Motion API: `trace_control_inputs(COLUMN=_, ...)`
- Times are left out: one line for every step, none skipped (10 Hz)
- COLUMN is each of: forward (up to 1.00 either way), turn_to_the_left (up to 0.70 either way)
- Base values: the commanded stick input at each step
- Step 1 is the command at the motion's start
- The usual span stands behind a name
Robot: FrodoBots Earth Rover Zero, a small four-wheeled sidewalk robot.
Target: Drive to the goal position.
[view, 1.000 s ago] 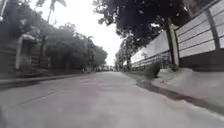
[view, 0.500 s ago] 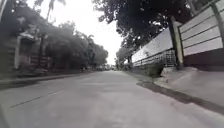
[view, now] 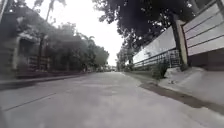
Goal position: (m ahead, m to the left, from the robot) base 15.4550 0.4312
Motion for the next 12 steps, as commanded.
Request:
trace_control_inputs(forward=0.50, turn_to_the_left=0.00)
trace_control_inputs(forward=0.50, turn_to_the_left=0.00)
trace_control_inputs(forward=0.50, turn_to_the_left=0.00)
trace_control_inputs(forward=0.50, turn_to_the_left=0.00)
trace_control_inputs(forward=0.50, turn_to_the_left=0.00)
trace_control_inputs(forward=0.50, turn_to_the_left=0.00)
trace_control_inputs(forward=0.50, turn_to_the_left=0.00)
trace_control_inputs(forward=0.50, turn_to_the_left=0.00)
trace_control_inputs(forward=0.50, turn_to_the_left=0.00)
trace_control_inputs(forward=0.50, turn_to_the_left=0.00)
trace_control_inputs(forward=0.50, turn_to_the_left=0.00)
trace_control_inputs(forward=0.50, turn_to_the_left=0.00)
